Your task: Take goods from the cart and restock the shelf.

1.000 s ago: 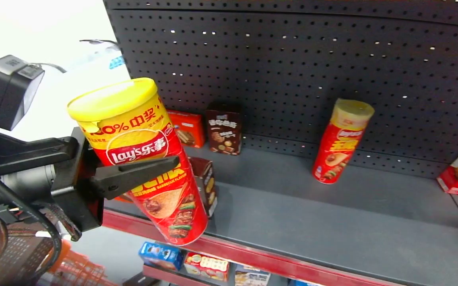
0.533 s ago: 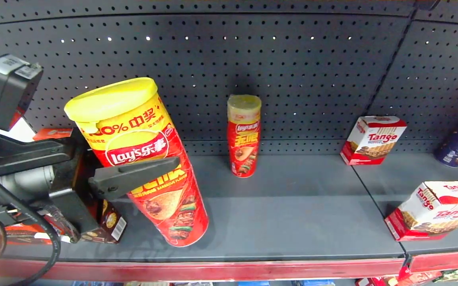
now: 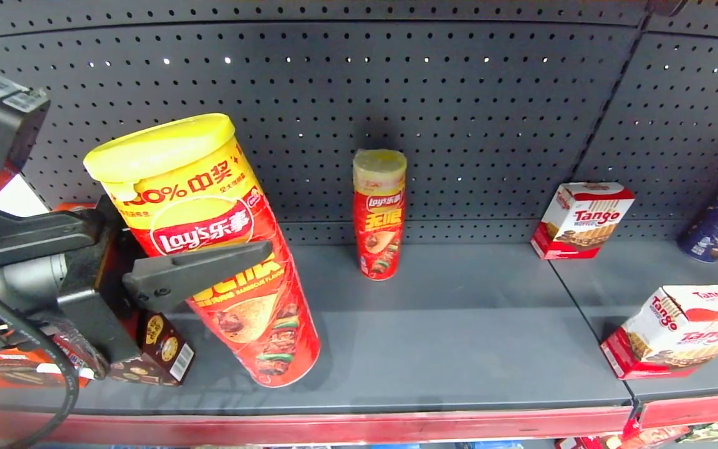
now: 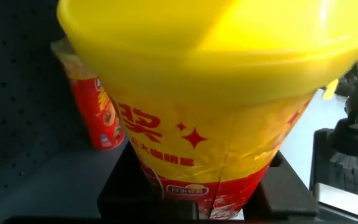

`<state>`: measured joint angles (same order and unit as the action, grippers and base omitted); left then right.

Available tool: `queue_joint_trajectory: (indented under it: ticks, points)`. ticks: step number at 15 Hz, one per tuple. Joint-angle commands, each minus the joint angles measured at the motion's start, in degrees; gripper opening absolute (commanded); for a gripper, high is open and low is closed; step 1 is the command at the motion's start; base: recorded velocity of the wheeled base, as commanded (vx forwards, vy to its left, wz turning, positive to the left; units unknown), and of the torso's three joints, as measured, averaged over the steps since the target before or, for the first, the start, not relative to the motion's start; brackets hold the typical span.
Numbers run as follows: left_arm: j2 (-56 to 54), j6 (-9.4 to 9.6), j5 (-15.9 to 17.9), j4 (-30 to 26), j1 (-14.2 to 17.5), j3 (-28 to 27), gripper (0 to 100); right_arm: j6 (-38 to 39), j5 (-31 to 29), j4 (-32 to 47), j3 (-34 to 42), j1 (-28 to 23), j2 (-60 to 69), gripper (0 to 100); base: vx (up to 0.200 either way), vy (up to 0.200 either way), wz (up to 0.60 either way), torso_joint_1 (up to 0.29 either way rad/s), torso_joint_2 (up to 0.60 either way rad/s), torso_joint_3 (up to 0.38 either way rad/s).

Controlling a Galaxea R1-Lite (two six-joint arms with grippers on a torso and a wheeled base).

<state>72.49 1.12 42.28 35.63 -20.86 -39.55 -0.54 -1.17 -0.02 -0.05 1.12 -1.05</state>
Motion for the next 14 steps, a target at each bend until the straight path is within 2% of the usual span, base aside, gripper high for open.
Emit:
queue_joint_trajectory:
  ticks: [1,2,3,4,5,7,9,12,14]
  points:
    - [-1.2,0.02,0.0,-0.8,-0.1,0.0,0,-1.3,1.5,-0.6,-4.5,0.5,-4.1,100,0.0,0.0,0.0,0.0,0.0,0.0]
    - [-1.6,0.02,0.0,-2.1,-0.1,0.2,0,-0.4,3.7,0.3,-16.2,1.1,-16.6,100,0.0,0.0,0.0,0.0,0.0,0.0]
    - [-1.6,0.02,0.1,-2.8,-0.1,0.4,0,0.7,5.5,0.0,-19.5,1.2,-22.6,100,0.0,0.0,0.0,0.0,0.0,0.0]
    - [-1.6,0.11,0.1,-2.8,0.1,1.3,0,0.5,10.8,-0.2,-24.2,2.8,-27.4,100,0.0,0.0,0.0,0.0,0.0,0.0]
    - [-1.6,0.11,0.0,-2.8,0.2,1.3,0,0.4,12.9,0.4,-26.8,4.2,-30.4,100,0.0,0.0,0.0,0.0,0.0,0.0]
    - [-1.5,0.02,-0.4,-2.7,0.2,1.1,0,0.0,13.5,-5.2,-30.1,6.2,-43.0,100,0.0,0.0,0.0,0.0,0.0,0.0]
    - [-1.6,-0.51,-0.6,-2.7,0.4,1.0,0,-0.1,13.9,-17.6,-30.1,10.0,-52.7,100,0.0,0.0,0.0,0.0,0.0,0.0]
    - [-1.6,-1.91,-1.2,-2.4,0.6,0.4,0,-0.9,13.8,-20.9,-32.3,12.3,-60.1,100,0.0,0.0,0.0,0.0,0.0,0.0]
    - [-1.6,-2.09,-1.1,-2.5,0.6,0.6,0,-2.5,13.7,-27.3,-35.7,14.4,-69.1,100,0.0,0.0,0.0,0.0,0.0,0.0]
